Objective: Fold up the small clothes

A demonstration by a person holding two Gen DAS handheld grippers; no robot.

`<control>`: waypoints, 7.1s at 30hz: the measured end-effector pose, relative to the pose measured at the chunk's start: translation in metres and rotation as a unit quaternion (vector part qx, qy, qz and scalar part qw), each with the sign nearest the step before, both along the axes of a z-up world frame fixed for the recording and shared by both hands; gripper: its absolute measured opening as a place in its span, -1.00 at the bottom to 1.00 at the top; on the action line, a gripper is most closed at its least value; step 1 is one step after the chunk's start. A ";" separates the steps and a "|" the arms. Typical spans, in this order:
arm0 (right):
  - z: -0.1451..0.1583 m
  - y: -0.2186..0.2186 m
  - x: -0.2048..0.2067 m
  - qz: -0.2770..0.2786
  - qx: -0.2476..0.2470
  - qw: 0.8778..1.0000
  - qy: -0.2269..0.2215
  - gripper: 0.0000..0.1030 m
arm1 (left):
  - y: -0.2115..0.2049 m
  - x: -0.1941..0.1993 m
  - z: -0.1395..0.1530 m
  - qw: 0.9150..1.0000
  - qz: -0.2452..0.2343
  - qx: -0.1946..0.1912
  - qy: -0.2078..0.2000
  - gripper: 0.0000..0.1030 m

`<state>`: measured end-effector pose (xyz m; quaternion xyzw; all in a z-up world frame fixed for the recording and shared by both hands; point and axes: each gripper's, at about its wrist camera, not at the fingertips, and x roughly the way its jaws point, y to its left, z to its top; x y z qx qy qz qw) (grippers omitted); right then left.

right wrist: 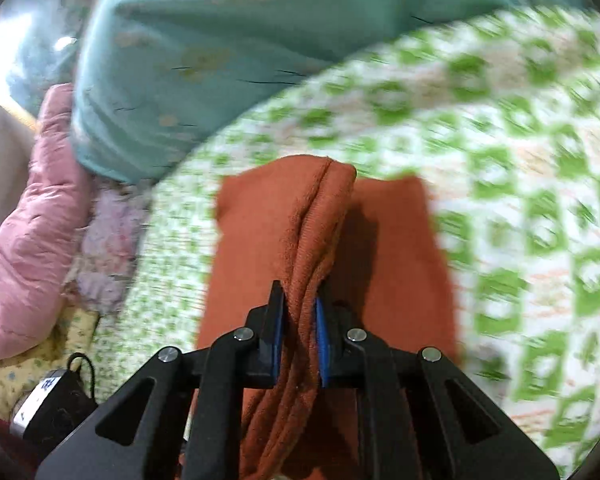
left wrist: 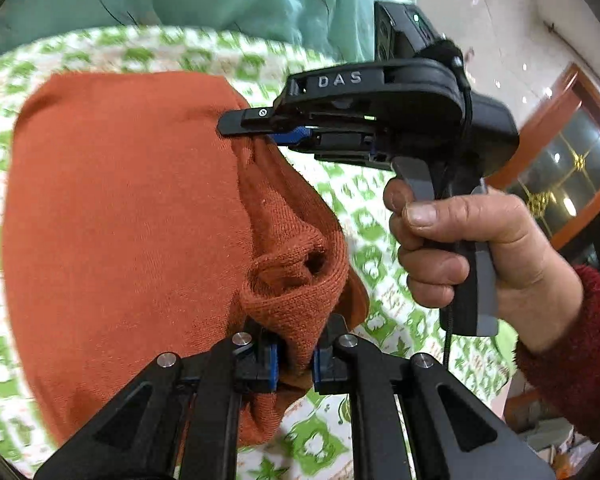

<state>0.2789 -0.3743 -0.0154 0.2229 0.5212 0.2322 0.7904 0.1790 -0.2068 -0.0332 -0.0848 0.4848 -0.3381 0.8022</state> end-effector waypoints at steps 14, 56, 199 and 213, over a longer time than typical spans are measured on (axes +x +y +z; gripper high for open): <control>-0.022 -0.021 0.006 0.002 -0.059 0.998 -0.003 -0.71 | -0.024 0.005 -0.021 0.999 0.000 -0.001 0.033 -0.76; -0.065 -0.022 -0.031 0.009 0.038 0.997 0.063 -0.44 | 0.126 0.104 -0.064 0.971 0.191 -0.066 0.128 -0.35; -0.070 0.194 -0.156 0.135 -0.039 0.990 0.016 -1.00 | 0.292 -0.151 -0.038 0.953 0.273 0.083 0.102 -0.88; -0.073 0.172 -0.198 0.153 -0.070 0.986 0.018 -0.93 | 0.279 -0.164 -0.035 0.958 0.244 0.118 0.089 -0.75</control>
